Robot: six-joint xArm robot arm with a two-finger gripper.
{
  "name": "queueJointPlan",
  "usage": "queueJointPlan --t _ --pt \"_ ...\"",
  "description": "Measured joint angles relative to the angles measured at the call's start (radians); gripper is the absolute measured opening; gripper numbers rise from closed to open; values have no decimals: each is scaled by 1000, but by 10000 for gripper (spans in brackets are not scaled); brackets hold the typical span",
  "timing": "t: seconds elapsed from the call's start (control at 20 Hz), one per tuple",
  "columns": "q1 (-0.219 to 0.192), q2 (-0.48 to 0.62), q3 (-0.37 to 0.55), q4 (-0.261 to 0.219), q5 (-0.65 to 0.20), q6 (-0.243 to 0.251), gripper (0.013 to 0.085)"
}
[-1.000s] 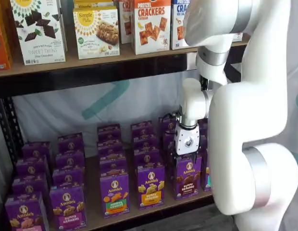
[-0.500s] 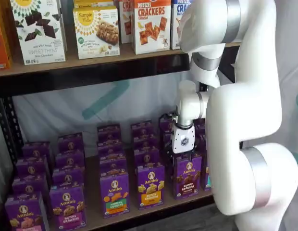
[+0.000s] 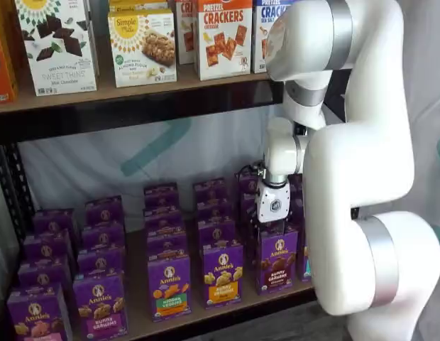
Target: Pick up the purple box with a brown patch in the center, on the bottom shelf, the fifth box from the left
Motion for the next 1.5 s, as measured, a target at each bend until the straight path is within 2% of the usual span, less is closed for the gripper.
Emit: queueJointPlan --t 0.45,0.7,0.85,1.0,1.3,1.5 --pt "-16 24 -36 -1 16 -14 850" --pt "-22 42 -50 -44 15 19 850" --pt "-30 59 -64 -119 13 80 850" --pt "-38 74 -76 -166 6 116 850" --pt "-56 89 -89 -202 -23 132 850" --pt "-67 93 -99 -190 -30 111 850"
